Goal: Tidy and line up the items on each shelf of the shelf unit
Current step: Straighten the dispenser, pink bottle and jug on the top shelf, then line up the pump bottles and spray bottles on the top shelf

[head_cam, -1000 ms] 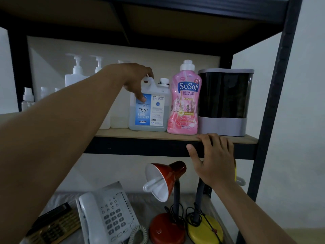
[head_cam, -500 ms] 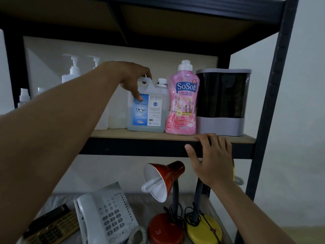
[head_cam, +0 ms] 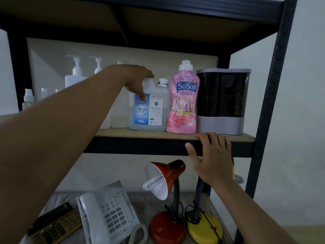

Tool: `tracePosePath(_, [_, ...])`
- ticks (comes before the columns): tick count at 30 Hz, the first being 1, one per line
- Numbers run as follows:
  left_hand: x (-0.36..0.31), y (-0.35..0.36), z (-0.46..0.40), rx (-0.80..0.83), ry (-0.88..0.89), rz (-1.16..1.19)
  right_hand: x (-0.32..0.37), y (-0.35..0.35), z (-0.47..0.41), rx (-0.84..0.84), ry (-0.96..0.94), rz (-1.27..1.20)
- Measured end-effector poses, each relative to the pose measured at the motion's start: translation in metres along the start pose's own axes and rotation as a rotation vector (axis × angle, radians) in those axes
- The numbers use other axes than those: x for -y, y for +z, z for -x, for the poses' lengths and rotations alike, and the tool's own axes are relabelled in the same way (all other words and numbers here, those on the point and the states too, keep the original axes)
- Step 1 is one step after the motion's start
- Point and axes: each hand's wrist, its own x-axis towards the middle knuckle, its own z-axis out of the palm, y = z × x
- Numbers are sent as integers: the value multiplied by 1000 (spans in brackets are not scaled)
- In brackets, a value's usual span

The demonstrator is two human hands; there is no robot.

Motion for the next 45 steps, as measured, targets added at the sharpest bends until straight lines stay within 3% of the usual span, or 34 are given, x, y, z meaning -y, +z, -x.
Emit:
tracePosePath(6, [-22,11,22,-151,69,38,2,-4,1,34,11,-13])
tracePosePath(10, [-28,28,55,-396,144,160,8,-12,-1,60,29,-36])
tracePosePath(15, [-37,70,102,-567,84,294,26,-17,-4,143,-15,-33])
tracePosePath(24, [-18,141,146,-542,-65,319,73,-26,-14,210,-131,-145])
tracePosePath(30, [15,154,155,-595,66,211,112,-28,-39,176,-73,-240])
tracePosePath(36, [50,167,152,-711,197,176,156,-33,-66,254,44,-157])
tracePosePath(45, [47,180,146,-769,163,160,192,-36,-206,124,-30,-329])
